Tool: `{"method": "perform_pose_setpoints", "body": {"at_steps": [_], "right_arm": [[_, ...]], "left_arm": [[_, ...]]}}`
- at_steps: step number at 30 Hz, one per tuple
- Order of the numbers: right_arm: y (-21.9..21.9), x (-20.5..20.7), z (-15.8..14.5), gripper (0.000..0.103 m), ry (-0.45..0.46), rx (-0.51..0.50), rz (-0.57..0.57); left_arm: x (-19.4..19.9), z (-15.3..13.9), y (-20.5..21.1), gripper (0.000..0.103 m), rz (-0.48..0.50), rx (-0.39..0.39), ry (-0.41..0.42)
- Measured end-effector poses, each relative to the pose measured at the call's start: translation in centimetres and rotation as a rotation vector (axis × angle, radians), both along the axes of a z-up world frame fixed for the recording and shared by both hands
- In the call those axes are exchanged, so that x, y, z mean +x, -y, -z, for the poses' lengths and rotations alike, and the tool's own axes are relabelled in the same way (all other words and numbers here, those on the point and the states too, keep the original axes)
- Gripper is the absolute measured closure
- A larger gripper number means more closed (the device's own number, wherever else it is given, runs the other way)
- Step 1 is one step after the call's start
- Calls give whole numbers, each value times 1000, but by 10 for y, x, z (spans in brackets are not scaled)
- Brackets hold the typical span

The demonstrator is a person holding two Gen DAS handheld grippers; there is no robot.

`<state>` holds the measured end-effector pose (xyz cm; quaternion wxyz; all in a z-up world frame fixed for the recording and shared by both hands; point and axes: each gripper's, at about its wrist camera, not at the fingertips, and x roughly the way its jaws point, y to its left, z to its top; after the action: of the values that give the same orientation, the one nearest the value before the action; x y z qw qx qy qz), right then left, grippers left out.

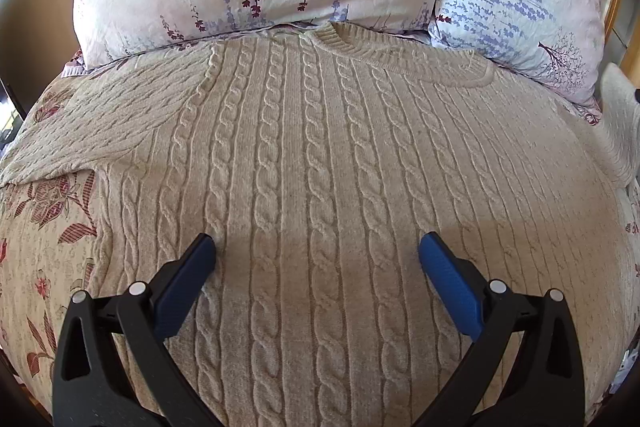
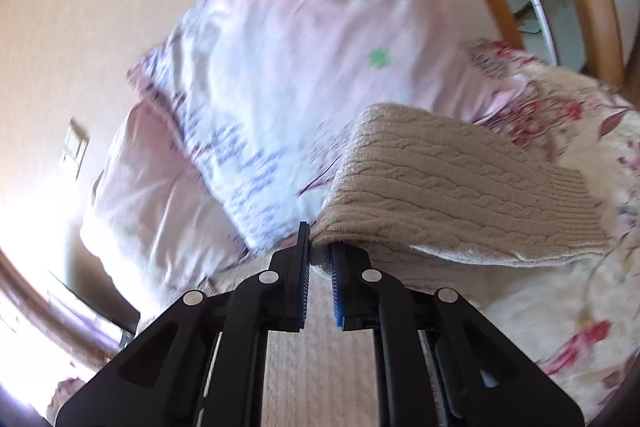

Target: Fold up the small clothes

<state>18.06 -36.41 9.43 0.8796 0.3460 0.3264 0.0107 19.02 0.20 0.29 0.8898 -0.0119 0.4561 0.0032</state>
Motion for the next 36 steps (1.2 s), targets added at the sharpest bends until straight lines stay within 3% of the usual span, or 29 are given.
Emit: {"method": "perform_pose_setpoints", "body": {"at_steps": [4, 9, 12, 14, 16, 18, 22, 27, 30, 33, 36], "right_arm": [[-63, 17, 36, 93, -121, 12, -178], [-91, 21, 66, 90, -229, 20, -227], [-84, 18, 71, 84, -256, 91, -208], [-74, 13, 69, 68, -253, 164, -180], [-62, 11, 68, 61, -239, 206, -132], [-50, 9, 62, 60, -223, 201, -77], [-20, 5, 54, 61, -204, 191, 47], [3, 9, 55, 61, -229, 126, 172], [3, 15, 52, 86, -263, -11, 221], [-19, 22, 30, 92, -190, -178, 173], [-63, 31, 1, 93, -64, -271, 32]], "left_arm": [[1, 1, 3, 2, 1, 22, -10], [2, 0, 3, 2, 5, 30, -14], [2, -1, 4, 2, 6, 31, -15], [1, -1, 4, 2, 11, 31, -17], [-1, -3, 4, 2, 47, 32, -26], [-2, -5, 1, 2, 95, 18, -46], [-6, -19, -20, 2, 144, -164, -36], [-3, -35, -38, 2, 139, -220, 31], [1, -42, -46, 2, 138, -257, 60], [4, -49, -58, 2, 131, -319, 89], [6, -54, -71, 8, 124, -410, 128]]}}
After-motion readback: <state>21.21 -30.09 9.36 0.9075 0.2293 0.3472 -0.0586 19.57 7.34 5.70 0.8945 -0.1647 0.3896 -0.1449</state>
